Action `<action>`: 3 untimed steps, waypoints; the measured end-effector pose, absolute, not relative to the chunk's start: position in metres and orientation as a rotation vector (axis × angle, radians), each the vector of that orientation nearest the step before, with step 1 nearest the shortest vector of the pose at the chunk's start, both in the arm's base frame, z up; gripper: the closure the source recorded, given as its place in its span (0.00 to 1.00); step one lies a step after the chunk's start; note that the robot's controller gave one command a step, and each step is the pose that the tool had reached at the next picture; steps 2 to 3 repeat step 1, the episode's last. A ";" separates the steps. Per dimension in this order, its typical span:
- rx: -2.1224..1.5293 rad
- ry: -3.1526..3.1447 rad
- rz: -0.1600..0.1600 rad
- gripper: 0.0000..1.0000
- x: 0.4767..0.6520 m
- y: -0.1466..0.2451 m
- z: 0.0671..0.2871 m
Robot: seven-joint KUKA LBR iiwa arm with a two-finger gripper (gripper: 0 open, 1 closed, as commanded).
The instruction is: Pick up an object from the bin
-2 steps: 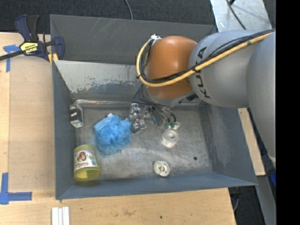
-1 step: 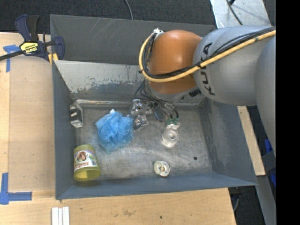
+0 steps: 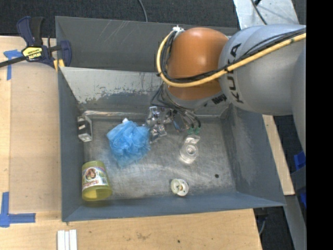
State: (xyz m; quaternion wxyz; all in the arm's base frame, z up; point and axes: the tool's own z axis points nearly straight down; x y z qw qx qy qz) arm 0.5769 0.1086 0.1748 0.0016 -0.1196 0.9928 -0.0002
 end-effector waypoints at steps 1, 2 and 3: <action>-0.375 3.113 -0.001 1.00 0.577 0.109 0.187; -0.375 3.113 -0.001 1.00 0.577 0.109 0.187; -0.375 3.113 -0.001 1.00 0.577 0.109 0.187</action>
Offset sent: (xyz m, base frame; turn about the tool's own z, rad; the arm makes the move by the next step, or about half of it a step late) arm 0.0000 0.0000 0.0141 0.0000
